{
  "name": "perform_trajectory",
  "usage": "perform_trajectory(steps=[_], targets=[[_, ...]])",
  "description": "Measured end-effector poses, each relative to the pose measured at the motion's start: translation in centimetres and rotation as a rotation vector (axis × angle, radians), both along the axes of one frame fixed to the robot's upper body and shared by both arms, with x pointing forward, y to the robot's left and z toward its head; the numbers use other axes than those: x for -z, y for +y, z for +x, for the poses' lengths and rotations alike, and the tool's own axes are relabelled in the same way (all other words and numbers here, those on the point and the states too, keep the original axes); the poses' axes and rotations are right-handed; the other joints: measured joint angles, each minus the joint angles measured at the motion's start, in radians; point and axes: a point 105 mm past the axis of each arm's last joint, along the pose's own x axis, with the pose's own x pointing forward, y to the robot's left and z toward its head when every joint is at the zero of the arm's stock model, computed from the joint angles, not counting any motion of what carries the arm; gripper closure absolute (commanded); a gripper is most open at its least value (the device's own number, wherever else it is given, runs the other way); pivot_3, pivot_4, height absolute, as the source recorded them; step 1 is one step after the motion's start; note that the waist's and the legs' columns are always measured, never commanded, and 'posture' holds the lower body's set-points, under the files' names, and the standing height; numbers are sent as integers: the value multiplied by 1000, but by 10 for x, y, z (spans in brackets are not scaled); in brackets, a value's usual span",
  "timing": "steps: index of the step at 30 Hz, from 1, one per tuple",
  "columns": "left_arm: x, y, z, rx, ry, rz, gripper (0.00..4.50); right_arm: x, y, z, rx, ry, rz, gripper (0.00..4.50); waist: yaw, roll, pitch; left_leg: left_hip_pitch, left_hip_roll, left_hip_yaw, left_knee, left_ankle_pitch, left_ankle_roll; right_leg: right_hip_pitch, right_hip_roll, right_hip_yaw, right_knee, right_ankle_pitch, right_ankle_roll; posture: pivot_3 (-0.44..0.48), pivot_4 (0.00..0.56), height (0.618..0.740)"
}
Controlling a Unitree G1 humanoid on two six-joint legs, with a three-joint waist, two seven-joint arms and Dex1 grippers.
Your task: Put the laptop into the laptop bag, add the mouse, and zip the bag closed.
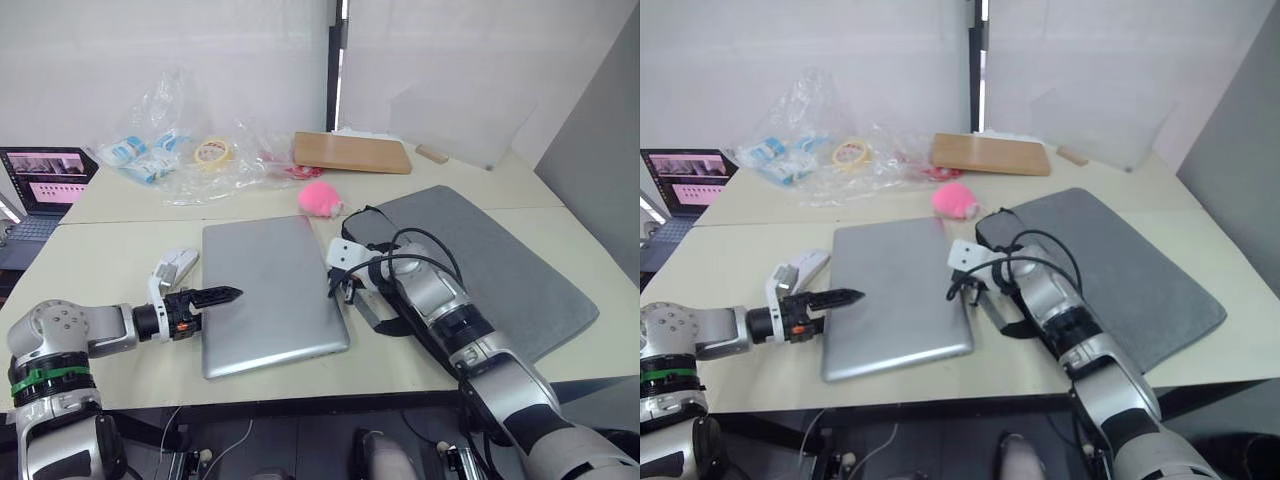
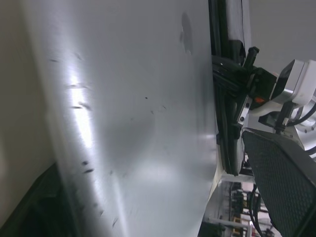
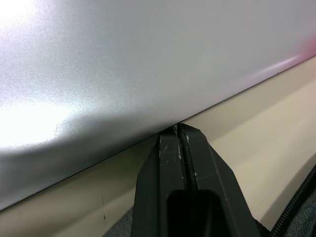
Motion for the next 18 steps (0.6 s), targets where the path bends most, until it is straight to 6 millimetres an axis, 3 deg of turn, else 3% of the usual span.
perform_trajectory(steps=[7,18], targets=[[-1,-3,-2,27,4,-8,0,1,-1,-3,-4,-7,11,4438,-1,0,0,0,0,0,0,0,0,0,0,-1,0,0,0,0,150,740],[-5,11,-13,28,11,-11,0,3,-2,-9,-17,-17,19,4438,-17,0,0,0,1,-1,-3,0,-1,-1,1,-1,-1,-1,-2,0,150,740]])
